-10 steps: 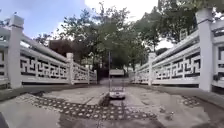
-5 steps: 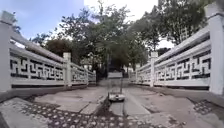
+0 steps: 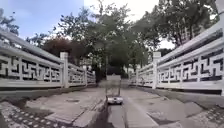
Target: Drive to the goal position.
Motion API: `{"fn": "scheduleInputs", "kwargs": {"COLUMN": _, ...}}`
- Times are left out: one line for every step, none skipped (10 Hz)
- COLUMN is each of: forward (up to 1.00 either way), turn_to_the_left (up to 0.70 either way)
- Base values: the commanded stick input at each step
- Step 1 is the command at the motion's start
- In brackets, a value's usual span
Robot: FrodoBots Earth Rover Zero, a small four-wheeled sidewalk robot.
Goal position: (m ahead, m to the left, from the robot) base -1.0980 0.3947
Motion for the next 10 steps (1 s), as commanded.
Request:
{"fn": "scheduleInputs", "kwargs": {"forward": 0.45, "turn_to_the_left": 0.0}}
{"fn": "scheduleInputs", "kwargs": {"forward": 0.45, "turn_to_the_left": 0.0}}
{"fn": "scheduleInputs", "kwargs": {"forward": 0.45, "turn_to_the_left": 0.0}}
{"fn": "scheduleInputs", "kwargs": {"forward": 0.45, "turn_to_the_left": 0.0}}
{"fn": "scheduleInputs", "kwargs": {"forward": 0.45, "turn_to_the_left": 0.0}}
{"fn": "scheduleInputs", "kwargs": {"forward": 0.45, "turn_to_the_left": 0.0}}
{"fn": "scheduleInputs", "kwargs": {"forward": 0.45, "turn_to_the_left": 0.0}}
{"fn": "scheduleInputs", "kwargs": {"forward": 0.45, "turn_to_the_left": 0.0}}
{"fn": "scheduleInputs", "kwargs": {"forward": 0.45, "turn_to_the_left": 0.0}}
{"fn": "scheduleInputs", "kwargs": {"forward": 0.45, "turn_to_the_left": 0.0}}
